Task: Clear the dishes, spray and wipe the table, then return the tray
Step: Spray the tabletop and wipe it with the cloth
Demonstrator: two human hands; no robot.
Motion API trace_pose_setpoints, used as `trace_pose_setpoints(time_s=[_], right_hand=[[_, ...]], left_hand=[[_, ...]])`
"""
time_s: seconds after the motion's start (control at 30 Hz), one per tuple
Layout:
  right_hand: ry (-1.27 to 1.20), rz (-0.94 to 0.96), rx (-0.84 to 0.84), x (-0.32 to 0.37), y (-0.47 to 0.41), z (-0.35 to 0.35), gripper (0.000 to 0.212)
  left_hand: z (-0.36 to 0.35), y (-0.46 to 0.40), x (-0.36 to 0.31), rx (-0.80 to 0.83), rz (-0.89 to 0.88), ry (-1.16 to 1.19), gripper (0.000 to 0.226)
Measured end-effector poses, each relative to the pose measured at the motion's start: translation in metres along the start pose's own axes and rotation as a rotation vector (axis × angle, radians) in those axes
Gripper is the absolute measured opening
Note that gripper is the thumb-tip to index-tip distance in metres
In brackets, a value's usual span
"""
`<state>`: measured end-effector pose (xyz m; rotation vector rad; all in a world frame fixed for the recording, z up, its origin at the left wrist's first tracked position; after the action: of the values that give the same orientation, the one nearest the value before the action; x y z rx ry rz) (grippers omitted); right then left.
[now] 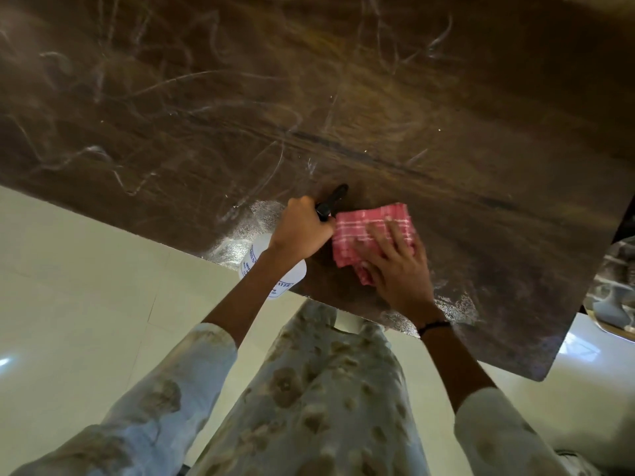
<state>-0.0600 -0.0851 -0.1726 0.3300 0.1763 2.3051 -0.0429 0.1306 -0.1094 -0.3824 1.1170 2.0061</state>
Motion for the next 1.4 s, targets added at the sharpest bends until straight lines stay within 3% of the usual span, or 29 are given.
trace_pose_setpoints(time_s=[0.13,0.23,0.43,0.57,0.8,1.0,1.23,1.4], right_hand=[[-0.051,-0.299,-0.072,-0.037,-0.01,0.013,0.047],[-0.136,-0.379,-0.131,-0.028,-0.051,0.021,0.044],[-0.077,-0.09,-0.056,0.011,-0.078,0.018,0.038],[0.021,0.117,0.02,-0.022,-0.035,0.016,0.041],[-0.029,-0.166,-0.021,-0.1,-0.035,0.036,0.047],[-0.012,-0.152,-0.029,-0.107,-0.042,0.036,0.049],[-0.048,-0.125,-0.045,-0.111,-0.043,0.035,0.05],[-0.038,-0.131,-0.031,-0.128,-0.052,0.042,0.048]], left_hand=[[-0.002,-0.004,0.003,-0.008,0.013,-0.005,0.027],[-0.004,-0.006,0.004,-0.025,0.036,0.006,0.025],[-0.005,-0.009,-0.011,-0.007,0.024,-0.009,0.015],[-0.008,-0.015,-0.023,0.031,0.01,-0.011,0.027],[-0.024,-0.033,-0.063,0.019,0.008,-0.098,0.027],[-0.032,-0.045,-0.096,0.051,-0.04,-0.067,0.016],[-0.026,-0.057,-0.105,0.064,0.004,-0.047,0.018],[-0.017,-0.061,-0.103,-0.003,0.041,-0.106,0.013]])
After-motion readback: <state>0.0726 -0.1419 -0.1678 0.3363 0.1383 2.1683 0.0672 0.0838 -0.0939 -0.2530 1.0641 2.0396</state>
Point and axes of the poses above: each hand's wrist, its own y-axis away from the middle knuckle, its own z-axis out of the back of the hand, x = y × z, the point moved 2 cm from there along -y, towards the middle knuckle, and after that the axes turned 1 degree about y, right-handed, at the moved point
